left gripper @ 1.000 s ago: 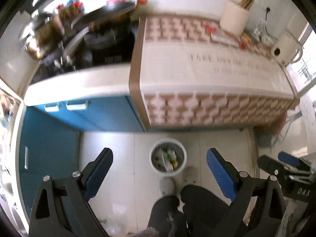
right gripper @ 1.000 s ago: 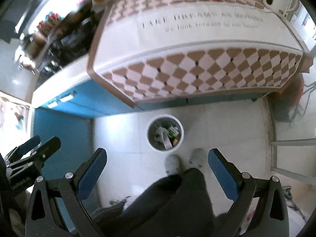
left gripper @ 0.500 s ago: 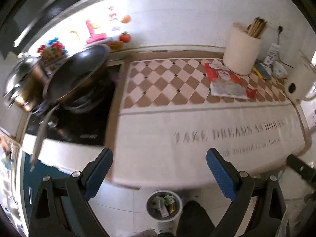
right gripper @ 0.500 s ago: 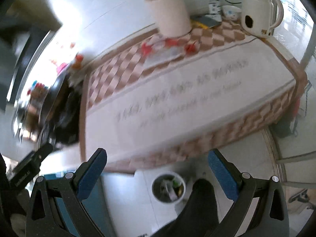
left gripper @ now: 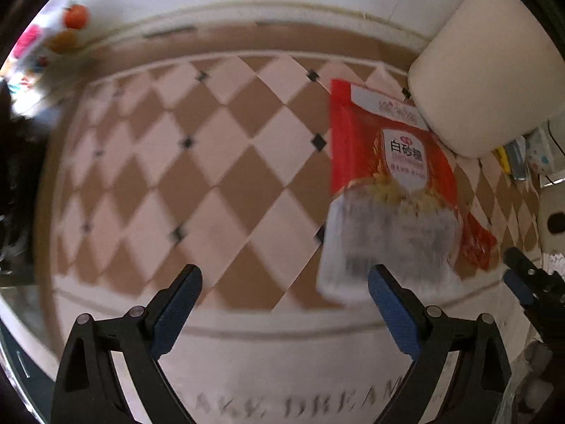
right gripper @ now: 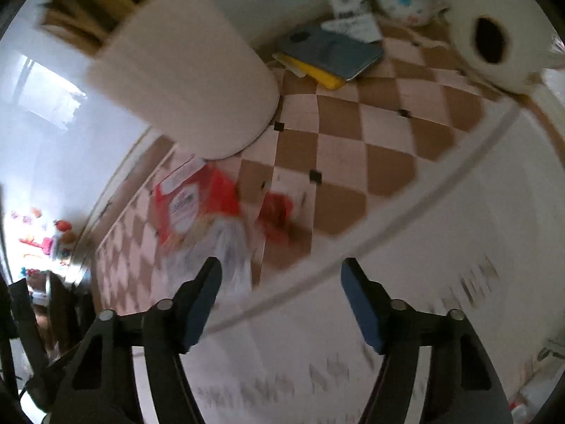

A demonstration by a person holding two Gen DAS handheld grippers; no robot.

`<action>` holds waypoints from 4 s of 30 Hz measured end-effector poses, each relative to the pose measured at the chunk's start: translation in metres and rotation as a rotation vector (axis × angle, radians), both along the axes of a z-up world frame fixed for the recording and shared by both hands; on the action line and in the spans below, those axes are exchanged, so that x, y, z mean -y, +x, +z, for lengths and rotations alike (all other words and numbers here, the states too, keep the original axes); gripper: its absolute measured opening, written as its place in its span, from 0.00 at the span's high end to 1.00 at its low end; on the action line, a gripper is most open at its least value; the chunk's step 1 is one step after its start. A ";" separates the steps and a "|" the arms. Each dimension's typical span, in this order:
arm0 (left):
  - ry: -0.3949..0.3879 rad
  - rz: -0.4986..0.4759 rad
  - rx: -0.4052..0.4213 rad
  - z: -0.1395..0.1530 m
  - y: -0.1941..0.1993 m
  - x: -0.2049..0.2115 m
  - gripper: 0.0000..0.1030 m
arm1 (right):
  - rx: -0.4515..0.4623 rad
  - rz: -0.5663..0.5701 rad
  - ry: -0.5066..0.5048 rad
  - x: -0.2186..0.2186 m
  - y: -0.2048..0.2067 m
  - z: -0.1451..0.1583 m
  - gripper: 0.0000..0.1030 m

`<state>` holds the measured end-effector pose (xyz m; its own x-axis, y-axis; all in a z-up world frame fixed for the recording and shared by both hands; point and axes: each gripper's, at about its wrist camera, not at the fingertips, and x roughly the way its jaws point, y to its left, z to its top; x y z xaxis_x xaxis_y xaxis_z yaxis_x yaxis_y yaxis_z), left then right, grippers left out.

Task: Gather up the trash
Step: 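Grasp the red sugar bag with the left tool while the right tool grasps the red packet, then carry the sugar bag and red packet down to the bin and release them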

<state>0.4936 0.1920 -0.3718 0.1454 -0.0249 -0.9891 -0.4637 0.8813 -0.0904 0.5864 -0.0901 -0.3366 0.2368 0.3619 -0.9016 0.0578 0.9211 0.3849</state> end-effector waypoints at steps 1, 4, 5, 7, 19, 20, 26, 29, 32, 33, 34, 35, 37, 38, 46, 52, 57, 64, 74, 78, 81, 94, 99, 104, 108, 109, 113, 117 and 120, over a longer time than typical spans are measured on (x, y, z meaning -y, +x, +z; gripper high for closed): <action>-0.017 -0.002 -0.006 -0.008 0.007 0.000 0.07 | -0.012 0.012 -0.005 -0.005 0.013 -0.012 0.34; -0.042 -0.018 -0.030 -0.026 0.022 0.003 0.07 | -0.037 0.041 0.001 -0.016 0.037 -0.040 0.53; -0.046 -0.021 -0.034 -0.028 0.024 0.003 0.07 | -0.039 0.054 0.004 -0.020 0.042 -0.047 0.72; -0.056 -0.022 -0.031 -0.029 0.024 0.004 0.07 | -0.024 0.061 -0.007 -0.023 0.044 -0.052 0.85; -0.094 -0.053 -0.014 -0.030 0.022 0.012 0.07 | 0.016 0.205 0.178 -0.049 0.037 -0.024 0.94; -0.094 -0.058 -0.010 -0.028 0.022 0.014 0.08 | 0.004 0.223 0.161 -0.057 0.039 -0.033 0.94; -0.087 -0.101 0.024 -0.024 0.039 0.030 0.08 | -0.084 0.211 0.225 -0.059 0.046 -0.072 1.00; -0.063 -0.136 0.041 -0.019 0.049 0.046 0.35 | -0.096 0.195 0.259 -0.055 0.045 -0.079 1.00; -0.022 -0.163 0.030 -0.012 0.057 0.063 0.63 | -0.098 0.196 0.268 -0.054 0.046 -0.081 1.00; 0.006 -0.166 0.028 -0.009 0.058 0.068 0.75 | -0.099 0.195 0.268 -0.054 0.046 -0.081 1.00; 0.025 -0.166 0.027 -0.006 0.060 0.071 0.81 | -0.100 0.195 0.270 -0.055 0.046 -0.081 1.00; 0.038 -0.164 0.031 -0.002 0.058 0.073 0.89 | -0.102 0.194 0.272 -0.057 0.045 -0.081 1.00; 0.042 -0.155 0.043 0.005 0.053 0.073 0.93 | -0.108 0.187 0.285 -0.051 0.044 -0.078 1.00; 0.055 -0.151 0.047 0.008 0.050 0.073 0.94 | -0.109 0.180 0.295 -0.051 0.044 -0.077 1.00; 0.181 -0.111 0.116 0.071 0.002 0.062 0.94 | -0.010 0.167 0.316 -0.010 0.022 -0.025 1.00; 0.281 -0.094 0.155 0.097 -0.034 0.047 0.95 | 0.049 0.202 0.270 0.006 0.002 0.005 1.00; 0.458 -0.056 0.139 0.090 -0.046 0.025 0.94 | 0.040 0.168 0.129 0.004 0.003 0.001 0.45; 0.493 0.017 0.075 0.053 -0.040 0.013 0.94 | -0.022 0.189 0.022 -0.026 0.021 -0.048 0.28; 0.442 0.026 0.134 0.077 -0.070 0.014 0.94 | 0.072 0.238 -0.023 -0.052 -0.004 -0.036 0.79; 0.436 0.011 0.181 0.105 -0.108 0.018 0.94 | 0.108 0.229 0.034 -0.045 -0.032 -0.002 0.80; 0.416 -0.005 0.213 0.123 -0.146 0.022 0.94 | 0.128 0.218 0.084 -0.034 -0.063 0.023 0.80; 0.310 -0.092 0.247 0.145 -0.380 0.032 0.94 | 0.166 0.202 0.160 -0.023 -0.308 0.093 0.80; 0.256 -0.123 0.132 0.102 -0.455 0.030 0.94 | 0.085 0.219 0.138 -0.028 -0.411 0.078 0.80; 0.177 -0.098 -0.049 0.019 -0.495 0.022 0.94 | -0.063 0.266 0.086 -0.039 -0.484 0.019 0.80; 0.120 -0.057 -0.193 -0.085 -0.503 0.018 0.94 | -0.163 0.295 0.043 -0.046 -0.511 -0.042 0.80; 0.105 -0.053 -0.215 -0.105 -0.502 0.017 0.94 | -0.181 0.299 0.033 -0.048 -0.514 -0.059 0.80; 0.017 -0.011 -0.336 -0.237 -0.495 0.013 0.94 | -0.259 0.303 -0.003 -0.051 -0.521 -0.152 0.80; -0.086 0.027 -0.413 -0.360 -0.484 0.008 0.93 | -0.311 0.295 -0.019 -0.053 -0.519 -0.247 0.80; -0.127 0.043 -0.445 -0.433 -0.479 0.006 0.91 | -0.348 0.296 -0.024 -0.055 -0.514 -0.322 0.80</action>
